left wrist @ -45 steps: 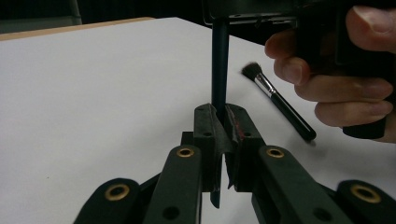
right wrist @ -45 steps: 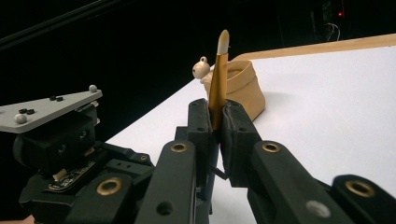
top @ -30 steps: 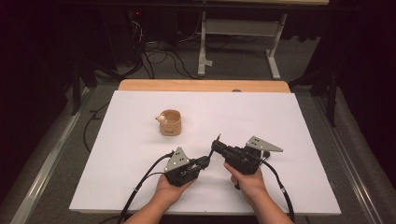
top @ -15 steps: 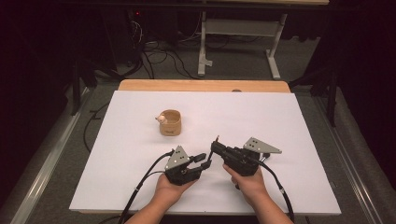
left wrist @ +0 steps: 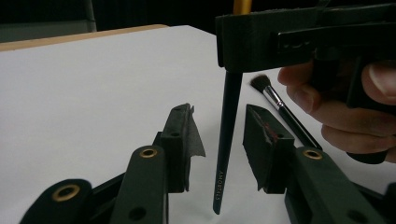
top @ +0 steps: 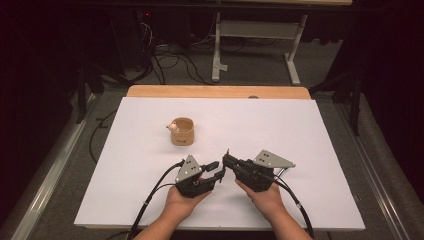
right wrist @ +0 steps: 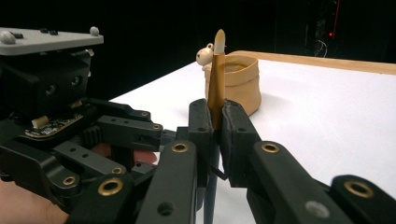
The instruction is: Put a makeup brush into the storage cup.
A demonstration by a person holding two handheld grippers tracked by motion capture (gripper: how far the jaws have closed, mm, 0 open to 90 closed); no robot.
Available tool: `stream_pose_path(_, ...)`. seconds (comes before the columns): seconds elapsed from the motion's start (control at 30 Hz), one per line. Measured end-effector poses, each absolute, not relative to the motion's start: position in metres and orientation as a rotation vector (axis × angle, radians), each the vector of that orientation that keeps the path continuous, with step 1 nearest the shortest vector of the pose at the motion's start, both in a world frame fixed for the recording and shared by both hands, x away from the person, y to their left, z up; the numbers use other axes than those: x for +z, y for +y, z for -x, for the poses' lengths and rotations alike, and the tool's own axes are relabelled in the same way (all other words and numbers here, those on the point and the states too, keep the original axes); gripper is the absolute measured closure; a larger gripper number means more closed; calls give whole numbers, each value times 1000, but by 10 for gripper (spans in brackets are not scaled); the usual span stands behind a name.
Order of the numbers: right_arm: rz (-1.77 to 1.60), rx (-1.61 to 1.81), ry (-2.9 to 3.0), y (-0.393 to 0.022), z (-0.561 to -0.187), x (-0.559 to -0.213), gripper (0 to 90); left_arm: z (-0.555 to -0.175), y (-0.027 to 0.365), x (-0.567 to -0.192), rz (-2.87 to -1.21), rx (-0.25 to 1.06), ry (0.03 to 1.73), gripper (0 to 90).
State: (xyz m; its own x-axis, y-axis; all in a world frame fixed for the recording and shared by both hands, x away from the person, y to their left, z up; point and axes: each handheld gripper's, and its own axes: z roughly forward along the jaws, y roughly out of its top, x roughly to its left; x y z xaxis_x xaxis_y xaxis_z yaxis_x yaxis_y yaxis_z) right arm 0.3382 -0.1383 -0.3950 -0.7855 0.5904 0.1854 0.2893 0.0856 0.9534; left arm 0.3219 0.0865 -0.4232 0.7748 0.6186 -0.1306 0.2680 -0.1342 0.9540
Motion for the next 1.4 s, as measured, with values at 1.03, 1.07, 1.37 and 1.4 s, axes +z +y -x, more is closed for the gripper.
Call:
stream_pose_path(1.03,-797,1721,2168,-129,-334,-397,853,-319,88,-421,-1721,352,670,782)
stream_pose_path(1.07,-799,1723,2167,-129,-334,-397,853,-319,88,-421,-1721,354,669,787)
stream_pose_path(1.37,-800,1727,2168,-130,-334,-397,850,-319,88,-422,-1722,354,665,820)
stream_pose_path(1.4,-800,1729,2169,-130,-334,-397,850,-319,88,-422,-1723,355,664,821)
